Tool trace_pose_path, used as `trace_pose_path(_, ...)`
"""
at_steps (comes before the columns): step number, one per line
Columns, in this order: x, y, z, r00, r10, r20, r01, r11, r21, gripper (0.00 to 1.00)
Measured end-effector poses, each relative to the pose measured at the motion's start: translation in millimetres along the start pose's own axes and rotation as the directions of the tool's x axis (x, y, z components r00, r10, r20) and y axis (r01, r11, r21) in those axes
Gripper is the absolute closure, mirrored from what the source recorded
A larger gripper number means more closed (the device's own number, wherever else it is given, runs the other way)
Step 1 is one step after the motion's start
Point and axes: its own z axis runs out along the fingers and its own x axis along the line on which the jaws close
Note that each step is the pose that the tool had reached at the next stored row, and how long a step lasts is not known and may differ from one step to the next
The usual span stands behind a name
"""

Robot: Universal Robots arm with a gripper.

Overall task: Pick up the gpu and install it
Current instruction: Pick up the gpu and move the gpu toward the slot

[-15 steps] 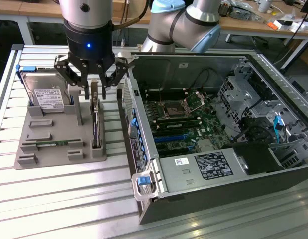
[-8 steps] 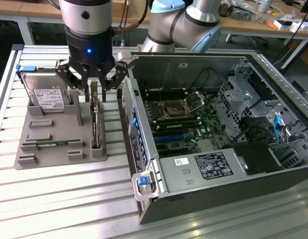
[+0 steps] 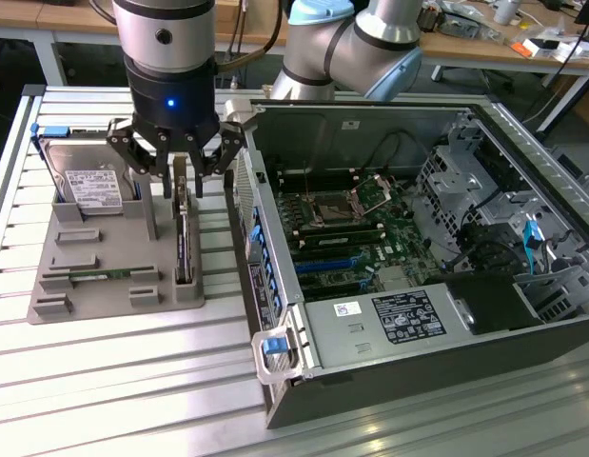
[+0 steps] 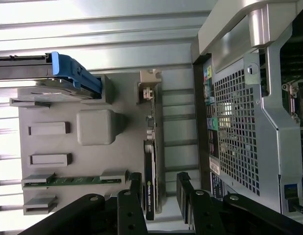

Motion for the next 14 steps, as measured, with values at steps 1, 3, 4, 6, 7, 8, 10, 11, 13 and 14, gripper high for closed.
trace_pose_path(1,0.0,0.0,0.9,1.0,0.0,0.0,0.0,1.0,0.0,0.58)
trace_pose_path(3,0.1,-0.1,2.6,1.0,0.0,0.0001,0.0,1.0,-0.0001,0.58)
trace_pose_path(4,0.1,-0.2,3.8,1.0,0.0,0.0,0.0,1.0,0.0,0.58)
trace_pose_path(6,0.1,-0.2,5.4,1.0,0.0,0.0,0.0,1.0,0.0,0.58)
trace_pose_path(7,0.2,-0.3,6.5,1.0,0.0,0.0,0.0,1.0,0.0,0.58)
trace_pose_path(8,0.2,-0.3,7.4,1.0,0.0,0.0001,0.0,1.0,-0.0001,0.58)
trace_pose_path(10,0.2,-0.4,9.2,1.0,0.0,0.0001,0.0,1.0,-0.0001,0.58)
trace_pose_path(11,0.2,-0.4,10.0,1.0,0.0,0.0001,0.0,1.0,0.0,0.58)
trace_pose_path(13,0.3,-0.5,11.2,1.0,0.0,0.0001,0.0,1.0,-0.0001,0.58)
trace_pose_path(14,0.3,-0.5,11.9,1.0,0.0,0.0,0.0,1.0,0.0,0.58)
